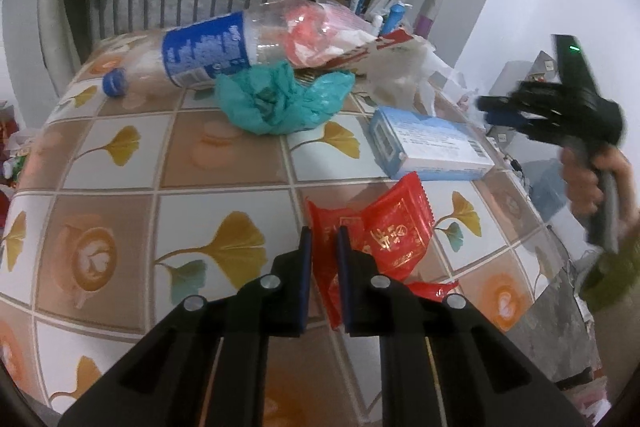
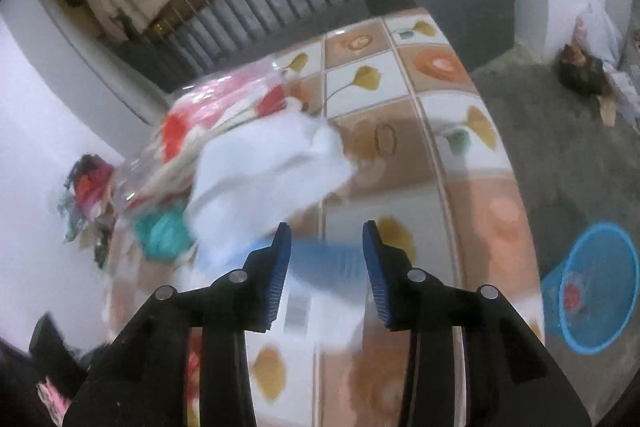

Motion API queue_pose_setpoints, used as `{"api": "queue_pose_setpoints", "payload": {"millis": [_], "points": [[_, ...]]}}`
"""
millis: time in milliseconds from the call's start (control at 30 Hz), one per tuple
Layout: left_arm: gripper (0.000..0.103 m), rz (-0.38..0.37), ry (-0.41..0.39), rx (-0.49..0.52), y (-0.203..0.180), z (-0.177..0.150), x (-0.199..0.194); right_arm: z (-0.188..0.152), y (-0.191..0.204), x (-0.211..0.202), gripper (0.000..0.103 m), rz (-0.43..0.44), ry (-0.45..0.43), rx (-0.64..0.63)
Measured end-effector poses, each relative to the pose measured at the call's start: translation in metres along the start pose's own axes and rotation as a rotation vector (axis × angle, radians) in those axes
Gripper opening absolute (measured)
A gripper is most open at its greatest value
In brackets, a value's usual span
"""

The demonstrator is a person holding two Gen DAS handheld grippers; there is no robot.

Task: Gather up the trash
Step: 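Grasp the blue-white tissue box with the right gripper while the left gripper holds the red wrappers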

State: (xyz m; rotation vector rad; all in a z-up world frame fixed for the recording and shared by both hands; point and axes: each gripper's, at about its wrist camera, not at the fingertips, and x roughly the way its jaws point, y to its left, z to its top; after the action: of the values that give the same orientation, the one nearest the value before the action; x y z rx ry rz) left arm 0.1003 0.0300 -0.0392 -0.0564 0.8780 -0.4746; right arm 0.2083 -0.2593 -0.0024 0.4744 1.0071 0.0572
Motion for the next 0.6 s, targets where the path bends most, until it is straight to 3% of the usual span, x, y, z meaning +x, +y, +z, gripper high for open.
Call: {"api": "queue_pose_setpoints", "payload": {"millis": [133,300,400,500,567,600], "points": [[0.011,0.014,-0.009,-0.022,0.009,-0.001,-0.001,-0.003,-0.008,0.03,0.037,0.031,0.093,0.026],[0.01,0.01,-0.015,-0.042,0.02,0.0,0.001,-0.044,-0.01,0.003,0.037,0.12,0.159,0.018],[0.01,0.008,-0.014,-0.049,0.024,0.001,0.003,-0.077,-0.004,-0.011,0.041,0.193,0.257,-0.011],[0.01,0.017,-0.018,-0.05,0.028,0.002,0.003,-0.094,0.015,-0.027,0.05,0.184,0.288,-0.132],[0.01,0.027,-0.024,-0.052,0.029,0.002,0.002,-0.095,0.03,-0.037,0.07,0.128,0.23,-0.225],[0.01,0.031,-0.027,-0.055,0.03,0.002,0.001,-0.095,0.041,-0.041,0.074,0.083,0.177,-0.295]]}}
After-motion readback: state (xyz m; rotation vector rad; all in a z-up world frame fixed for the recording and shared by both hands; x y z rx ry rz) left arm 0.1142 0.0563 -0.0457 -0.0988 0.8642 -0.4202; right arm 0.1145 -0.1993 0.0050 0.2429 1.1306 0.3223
